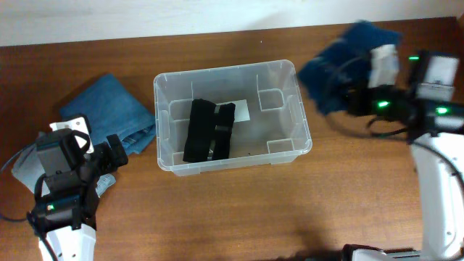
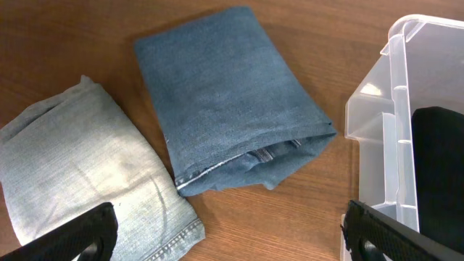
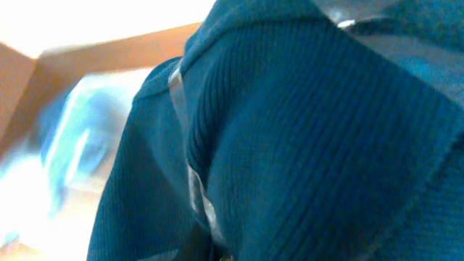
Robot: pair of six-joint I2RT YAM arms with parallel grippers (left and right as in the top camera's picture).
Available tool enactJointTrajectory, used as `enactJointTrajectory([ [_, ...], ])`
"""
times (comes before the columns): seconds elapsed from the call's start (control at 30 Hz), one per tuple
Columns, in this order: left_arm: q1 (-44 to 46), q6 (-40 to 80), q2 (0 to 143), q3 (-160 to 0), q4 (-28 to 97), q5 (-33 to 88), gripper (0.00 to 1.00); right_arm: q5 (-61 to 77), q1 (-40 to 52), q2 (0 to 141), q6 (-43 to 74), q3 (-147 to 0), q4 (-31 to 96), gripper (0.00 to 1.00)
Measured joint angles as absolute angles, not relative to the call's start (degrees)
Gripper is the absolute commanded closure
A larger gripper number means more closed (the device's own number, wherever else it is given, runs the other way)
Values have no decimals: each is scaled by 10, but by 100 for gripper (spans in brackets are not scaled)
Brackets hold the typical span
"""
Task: Pack container
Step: 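Place the teal garment into the bin beside the black one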
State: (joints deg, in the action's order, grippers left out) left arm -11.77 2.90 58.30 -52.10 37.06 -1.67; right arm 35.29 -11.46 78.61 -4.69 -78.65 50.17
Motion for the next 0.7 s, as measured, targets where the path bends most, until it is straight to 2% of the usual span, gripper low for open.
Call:
enactJointTrajectory([
  [0.27, -118, 29, 583, -521, 371, -17, 1, 251, 127, 886, -144, -786, 562, 96],
  [0.37, -118, 29, 583, -521, 371, -17, 1, 204, 174, 951, -154, -786, 559, 96],
  [0.5, -118, 29, 583, -521, 371, -17, 1, 157, 189, 1029, -150, -785, 541, 96],
  [0.53, -118, 29, 583, -521, 371, -17, 1, 146, 187, 1045, -148, -785, 536, 87],
  [0.57, -118, 29, 583, -521, 371, -17, 1, 139, 185, 1055, -144, -783, 533, 52],
  [0.6, -118, 29, 583, -521, 371, -17, 1, 134, 183, 1060, -144, -782, 533, 24],
  [0.63, -118, 29, 583, -521, 371, -16, 0, 128, 182, 1061, -141, -783, 539, 1],
  [0.7, -118, 29, 583, -521, 371, -15, 1, 115, 180, 1058, -141, -799, 576, 1],
])
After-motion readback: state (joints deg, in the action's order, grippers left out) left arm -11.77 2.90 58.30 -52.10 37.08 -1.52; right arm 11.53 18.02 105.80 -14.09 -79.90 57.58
